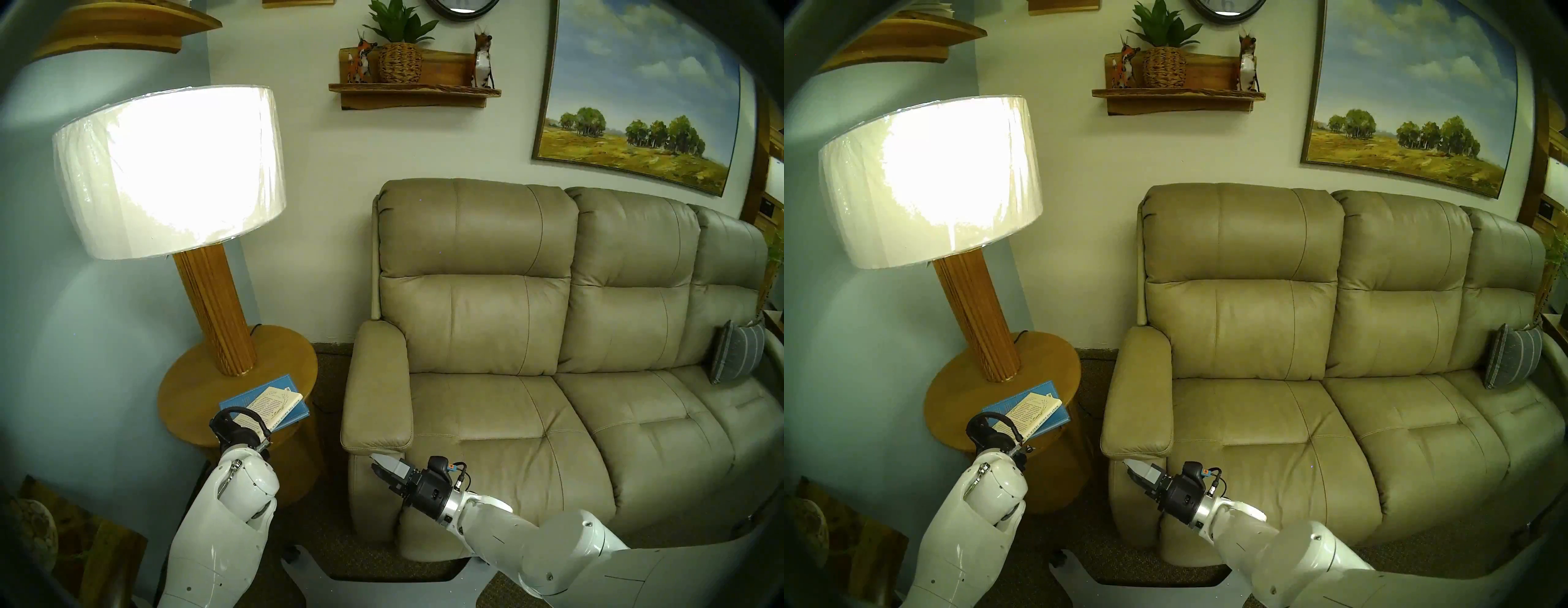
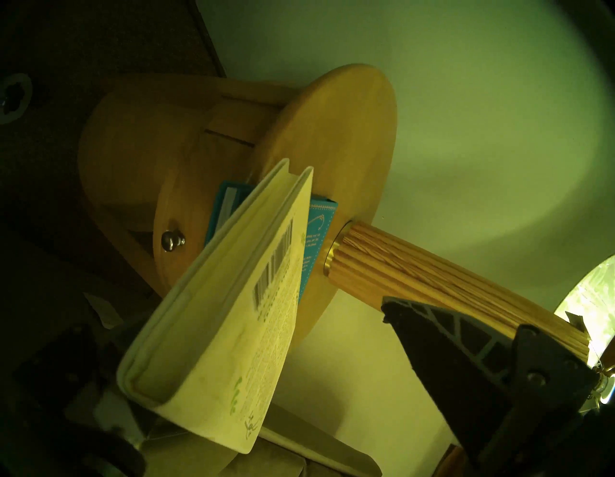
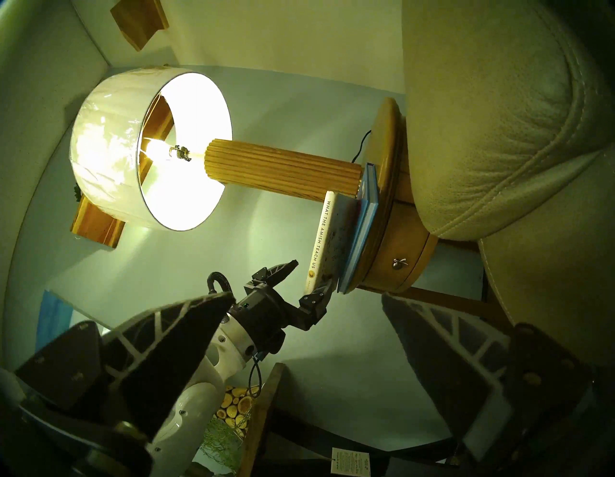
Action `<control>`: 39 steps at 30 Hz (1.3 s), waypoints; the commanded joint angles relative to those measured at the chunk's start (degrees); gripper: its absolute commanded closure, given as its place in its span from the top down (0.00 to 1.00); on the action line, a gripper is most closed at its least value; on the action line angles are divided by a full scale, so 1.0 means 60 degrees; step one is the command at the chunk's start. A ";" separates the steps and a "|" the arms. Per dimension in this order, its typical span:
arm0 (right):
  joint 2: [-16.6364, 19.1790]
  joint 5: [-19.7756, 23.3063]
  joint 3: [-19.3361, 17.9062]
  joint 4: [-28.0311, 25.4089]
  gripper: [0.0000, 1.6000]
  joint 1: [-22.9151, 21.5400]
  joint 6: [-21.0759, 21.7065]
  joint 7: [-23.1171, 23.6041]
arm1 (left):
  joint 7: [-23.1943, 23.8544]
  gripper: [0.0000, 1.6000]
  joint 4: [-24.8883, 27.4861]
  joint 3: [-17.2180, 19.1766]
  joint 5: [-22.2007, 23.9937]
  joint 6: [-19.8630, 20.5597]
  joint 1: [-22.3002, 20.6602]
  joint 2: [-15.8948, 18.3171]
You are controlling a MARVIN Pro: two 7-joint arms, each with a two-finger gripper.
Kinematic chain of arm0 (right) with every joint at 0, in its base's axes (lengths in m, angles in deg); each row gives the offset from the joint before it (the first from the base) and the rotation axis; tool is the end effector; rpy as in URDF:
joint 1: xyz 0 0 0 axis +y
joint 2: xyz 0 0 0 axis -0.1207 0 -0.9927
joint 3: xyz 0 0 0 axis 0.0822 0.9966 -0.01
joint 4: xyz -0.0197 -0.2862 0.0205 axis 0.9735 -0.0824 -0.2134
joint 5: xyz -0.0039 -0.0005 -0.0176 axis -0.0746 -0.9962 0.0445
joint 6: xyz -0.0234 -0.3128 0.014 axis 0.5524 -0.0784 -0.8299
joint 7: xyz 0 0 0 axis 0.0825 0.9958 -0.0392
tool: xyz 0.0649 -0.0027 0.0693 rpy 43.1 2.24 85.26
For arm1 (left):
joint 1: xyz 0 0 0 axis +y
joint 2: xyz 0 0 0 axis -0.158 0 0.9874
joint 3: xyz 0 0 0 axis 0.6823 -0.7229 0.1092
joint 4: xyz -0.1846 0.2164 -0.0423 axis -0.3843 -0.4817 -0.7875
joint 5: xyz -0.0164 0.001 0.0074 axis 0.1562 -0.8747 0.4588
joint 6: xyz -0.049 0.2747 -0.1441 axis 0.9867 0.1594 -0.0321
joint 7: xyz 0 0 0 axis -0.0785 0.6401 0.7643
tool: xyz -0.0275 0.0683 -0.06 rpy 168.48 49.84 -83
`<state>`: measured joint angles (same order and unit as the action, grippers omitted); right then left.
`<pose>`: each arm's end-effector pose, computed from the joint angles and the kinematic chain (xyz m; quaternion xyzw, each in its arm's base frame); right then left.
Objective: Move books from sofa to side table
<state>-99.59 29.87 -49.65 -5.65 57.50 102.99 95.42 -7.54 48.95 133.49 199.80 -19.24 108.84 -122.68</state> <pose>0.3320 0.1040 -0.5169 -0.6546 0.0867 -0.2727 0.6998 0.3447 0.1001 -0.4127 0.2684 0.8128 0.3883 0.3413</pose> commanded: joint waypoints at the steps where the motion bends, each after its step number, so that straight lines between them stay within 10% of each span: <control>1: -0.0148 -0.0042 0.0058 -0.0041 1.00 -0.0099 -0.0004 0.0060 | -0.0231 1.00 0.0344 0.0025 -0.0053 0.0077 -0.0504 0.0307; 23: -0.0271 0.0014 0.0068 -0.0459 1.00 0.0114 0.0134 0.0171 | -0.0368 1.00 0.0579 0.0177 0.0824 0.0464 0.0511 -0.0436; 39: -0.0510 -0.0008 0.0122 -0.1087 1.00 0.0392 0.0410 0.0101 | -0.0770 1.00 -0.0584 0.0758 0.1160 0.0706 -0.0600 0.0122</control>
<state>-101.30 29.84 -49.07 -10.98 59.98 105.23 95.72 -11.34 46.25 136.85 206.64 -15.29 109.88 -124.04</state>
